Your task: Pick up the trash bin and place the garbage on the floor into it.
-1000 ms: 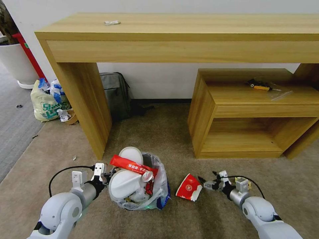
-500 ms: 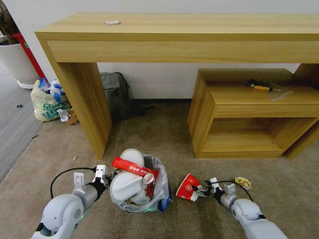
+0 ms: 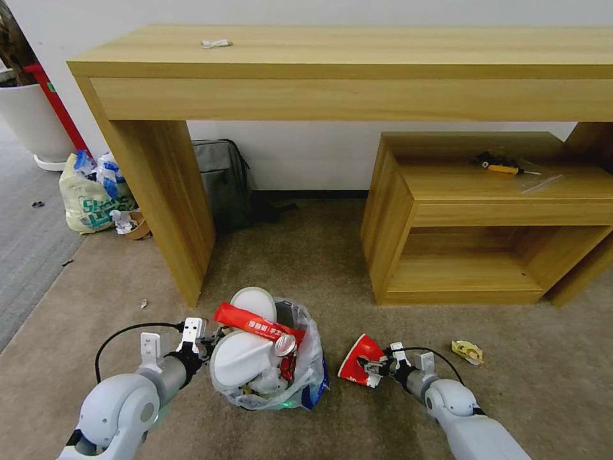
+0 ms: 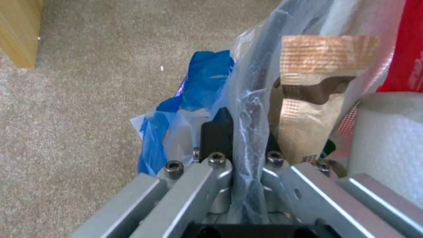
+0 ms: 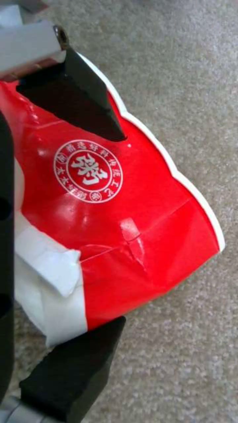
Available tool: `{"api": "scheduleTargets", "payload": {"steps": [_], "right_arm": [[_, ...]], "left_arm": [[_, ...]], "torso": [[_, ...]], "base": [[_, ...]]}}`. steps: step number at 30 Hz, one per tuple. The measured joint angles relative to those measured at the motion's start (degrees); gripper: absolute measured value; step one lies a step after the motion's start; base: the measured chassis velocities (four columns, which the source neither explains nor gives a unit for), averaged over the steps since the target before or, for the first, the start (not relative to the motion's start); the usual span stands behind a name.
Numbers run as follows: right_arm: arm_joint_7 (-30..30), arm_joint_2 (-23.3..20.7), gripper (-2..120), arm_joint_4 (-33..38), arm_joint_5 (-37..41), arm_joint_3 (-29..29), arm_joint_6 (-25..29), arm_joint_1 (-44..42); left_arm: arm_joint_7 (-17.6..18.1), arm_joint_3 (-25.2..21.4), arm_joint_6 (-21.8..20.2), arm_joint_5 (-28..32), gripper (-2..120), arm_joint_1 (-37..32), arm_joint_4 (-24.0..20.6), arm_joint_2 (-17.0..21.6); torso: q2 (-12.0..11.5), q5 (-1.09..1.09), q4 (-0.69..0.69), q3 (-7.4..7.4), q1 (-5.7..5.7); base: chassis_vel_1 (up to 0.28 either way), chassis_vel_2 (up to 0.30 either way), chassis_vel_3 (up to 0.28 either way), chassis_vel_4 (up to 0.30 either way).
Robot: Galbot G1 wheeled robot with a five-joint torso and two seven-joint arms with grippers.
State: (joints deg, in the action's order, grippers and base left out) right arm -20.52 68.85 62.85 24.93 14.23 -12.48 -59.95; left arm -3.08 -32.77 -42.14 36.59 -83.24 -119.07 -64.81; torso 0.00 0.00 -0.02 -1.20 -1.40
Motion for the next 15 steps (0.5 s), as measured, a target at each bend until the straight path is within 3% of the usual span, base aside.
{"api": "scheduleTargets", "payload": {"steps": [8,15], "right_arm": [[0.21,1.51,99,-3.2,-0.46,-0.06,1.02,1.51],[0.31,2.0,79,-3.96,-0.75,0.22,1.36,1.89]], "left_arm": [[-0.01,0.1,0.0,-0.02,0,0.07,0.0,0.05],[-0.01,0.22,0.0,-0.08,0,0.09,-0.06,0.07]], "torso": [[0.0,-0.02,-0.01,0.01,0.0],[0.01,-0.04,-0.04,0.01,0.0]], "base": [[0.0,0.0,0.0,0.0],[0.0,0.0,0.0,0.0]]}}
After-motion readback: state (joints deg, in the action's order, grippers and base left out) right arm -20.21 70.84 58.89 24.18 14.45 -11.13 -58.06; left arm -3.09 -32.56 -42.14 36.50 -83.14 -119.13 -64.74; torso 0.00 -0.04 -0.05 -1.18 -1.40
